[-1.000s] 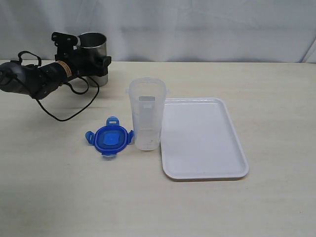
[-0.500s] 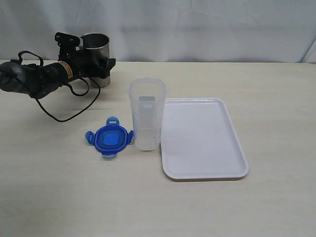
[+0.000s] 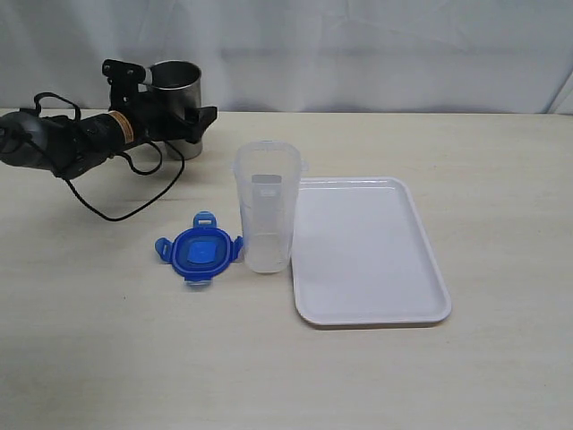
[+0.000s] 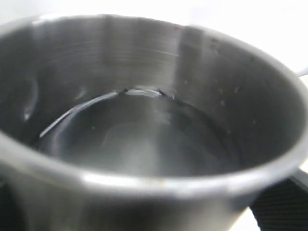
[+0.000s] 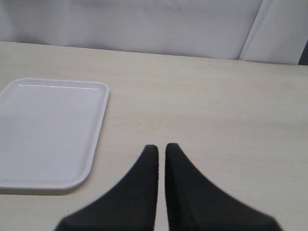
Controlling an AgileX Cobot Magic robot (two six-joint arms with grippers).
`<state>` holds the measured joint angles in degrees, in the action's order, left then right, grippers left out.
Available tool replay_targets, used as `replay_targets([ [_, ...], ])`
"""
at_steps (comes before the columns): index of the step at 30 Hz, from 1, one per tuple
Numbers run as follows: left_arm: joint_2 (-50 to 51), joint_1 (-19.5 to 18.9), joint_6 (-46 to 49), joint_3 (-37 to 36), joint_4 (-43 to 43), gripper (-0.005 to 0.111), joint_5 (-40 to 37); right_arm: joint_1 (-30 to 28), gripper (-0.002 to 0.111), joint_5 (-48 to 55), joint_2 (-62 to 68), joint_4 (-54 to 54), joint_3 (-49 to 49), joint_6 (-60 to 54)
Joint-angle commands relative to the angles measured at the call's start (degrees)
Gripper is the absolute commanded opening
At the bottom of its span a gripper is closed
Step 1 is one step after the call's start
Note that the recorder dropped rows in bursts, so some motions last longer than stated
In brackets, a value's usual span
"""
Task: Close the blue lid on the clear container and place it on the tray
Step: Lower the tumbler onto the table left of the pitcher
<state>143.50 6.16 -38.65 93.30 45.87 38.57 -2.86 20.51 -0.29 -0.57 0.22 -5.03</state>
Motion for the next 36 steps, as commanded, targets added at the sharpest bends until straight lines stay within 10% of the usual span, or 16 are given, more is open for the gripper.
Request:
replay_targets([
  [1,-0.4,0.4,-1.3,0.0,3.6,0.092,0.2,-0.3,0.006,-0.1,0.3,0.1,-0.2,-0.1],
  [36,-8.4,-3.4,-7.9,-7.5,12.1,0.092,-3.4,-0.3,0.006,-0.1,0.3,0.1,-0.2,-0.1],
])
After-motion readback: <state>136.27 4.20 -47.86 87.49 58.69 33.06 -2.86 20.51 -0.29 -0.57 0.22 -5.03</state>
